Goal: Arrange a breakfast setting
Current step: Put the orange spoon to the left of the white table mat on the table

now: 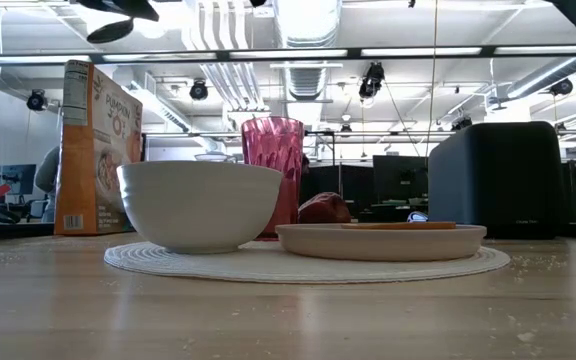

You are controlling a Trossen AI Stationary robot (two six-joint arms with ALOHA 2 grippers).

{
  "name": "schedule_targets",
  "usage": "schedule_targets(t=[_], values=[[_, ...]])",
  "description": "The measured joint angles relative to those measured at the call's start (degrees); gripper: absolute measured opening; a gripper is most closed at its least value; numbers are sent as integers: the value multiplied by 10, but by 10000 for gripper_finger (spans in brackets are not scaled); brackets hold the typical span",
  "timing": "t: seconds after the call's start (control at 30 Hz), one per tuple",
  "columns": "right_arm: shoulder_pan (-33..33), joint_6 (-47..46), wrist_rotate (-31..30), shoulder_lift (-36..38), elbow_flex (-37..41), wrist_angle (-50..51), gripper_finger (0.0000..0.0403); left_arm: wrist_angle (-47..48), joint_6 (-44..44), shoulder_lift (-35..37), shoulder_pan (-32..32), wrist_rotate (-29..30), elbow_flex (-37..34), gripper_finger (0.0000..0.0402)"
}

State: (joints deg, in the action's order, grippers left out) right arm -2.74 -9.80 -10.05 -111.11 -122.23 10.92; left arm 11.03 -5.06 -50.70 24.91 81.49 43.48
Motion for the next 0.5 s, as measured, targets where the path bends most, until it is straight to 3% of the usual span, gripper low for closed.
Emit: schedule_targets(t=[0.5], values=[[5,7,-5,0,0,-2,9,3,-11,0,0,-14,0,5]])
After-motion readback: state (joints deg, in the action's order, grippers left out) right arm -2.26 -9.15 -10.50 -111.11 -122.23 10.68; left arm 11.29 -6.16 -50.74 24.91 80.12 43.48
